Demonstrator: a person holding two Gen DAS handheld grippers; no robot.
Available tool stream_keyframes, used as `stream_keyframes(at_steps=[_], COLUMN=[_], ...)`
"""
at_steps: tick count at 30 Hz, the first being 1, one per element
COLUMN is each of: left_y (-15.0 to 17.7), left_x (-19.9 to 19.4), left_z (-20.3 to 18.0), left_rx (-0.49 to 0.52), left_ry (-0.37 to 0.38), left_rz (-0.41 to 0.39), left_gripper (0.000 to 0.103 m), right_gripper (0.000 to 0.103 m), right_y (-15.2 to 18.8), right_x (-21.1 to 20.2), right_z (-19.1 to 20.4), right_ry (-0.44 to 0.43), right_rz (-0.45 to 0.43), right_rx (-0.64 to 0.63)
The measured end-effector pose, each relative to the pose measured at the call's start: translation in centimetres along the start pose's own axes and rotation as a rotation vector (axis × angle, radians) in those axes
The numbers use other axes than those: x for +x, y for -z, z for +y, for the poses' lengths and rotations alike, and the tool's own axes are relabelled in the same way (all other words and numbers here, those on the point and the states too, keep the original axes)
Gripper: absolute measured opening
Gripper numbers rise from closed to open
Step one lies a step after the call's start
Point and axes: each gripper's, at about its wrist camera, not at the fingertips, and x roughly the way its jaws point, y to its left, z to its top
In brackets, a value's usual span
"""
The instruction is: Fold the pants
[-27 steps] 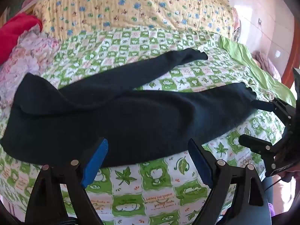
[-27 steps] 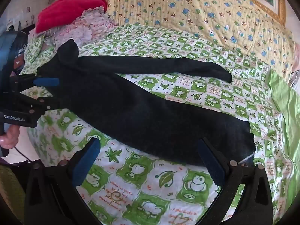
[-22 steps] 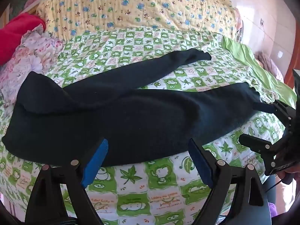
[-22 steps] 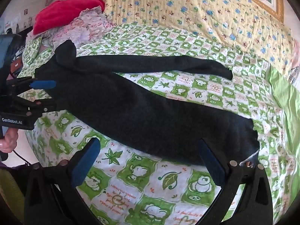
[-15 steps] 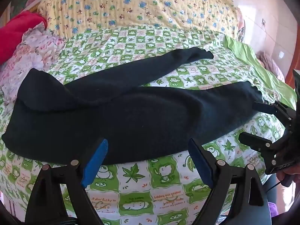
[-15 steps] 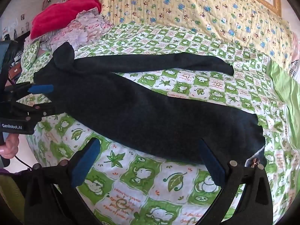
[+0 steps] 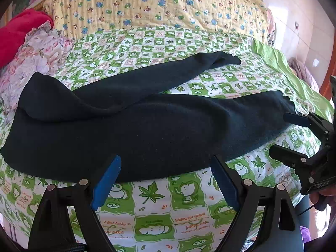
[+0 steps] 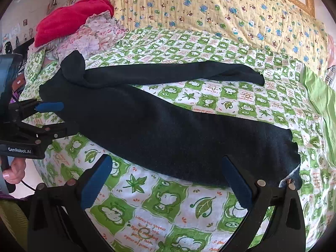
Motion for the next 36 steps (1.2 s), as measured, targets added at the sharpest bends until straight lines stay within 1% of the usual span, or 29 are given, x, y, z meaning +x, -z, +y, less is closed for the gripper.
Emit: stream_keyframes(at_steps=[36], left_y=[0.38], left_x=[0.28], left_z=[0.26], left_rx=[-0.013], left_ry=[0.014], left_rz=[0.005], left_gripper=[0.088], right_gripper=[0.103], right_y=[-0.24], right_x=[0.15], right_z=[0.8], right_ry=[-0.011], right_rz=[0.001], right_rx=[0.01])
